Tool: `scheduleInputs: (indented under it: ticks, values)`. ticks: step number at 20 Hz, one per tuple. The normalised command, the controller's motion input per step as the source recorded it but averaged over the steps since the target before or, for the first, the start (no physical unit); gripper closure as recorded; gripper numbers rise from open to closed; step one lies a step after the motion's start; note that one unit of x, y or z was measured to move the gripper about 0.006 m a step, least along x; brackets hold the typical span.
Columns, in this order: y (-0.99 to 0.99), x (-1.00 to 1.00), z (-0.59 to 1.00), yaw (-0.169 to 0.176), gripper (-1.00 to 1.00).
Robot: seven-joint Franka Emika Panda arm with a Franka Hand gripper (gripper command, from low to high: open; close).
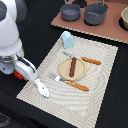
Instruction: Interact with the objects in diverse but meaningful ways.
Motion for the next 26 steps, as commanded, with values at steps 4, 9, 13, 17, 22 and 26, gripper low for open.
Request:
scheduleInputs:
  ticks: [4,9,13,17,22,26]
  values:
    - [0.00,-0.17,0.01,0.000,1.00]
    - [0.00,-0.07,0.00,0.000,1.00]
    - [0.00,-0.08,-0.01,0.000,1.00]
    - [-0.01,-0.07,-0.03,0.000,1.00]
    - [-0.01,-0.05,0.26,-0.006,1.00]
    - [0.04,-0.02,1.00,-0.023,1.00]
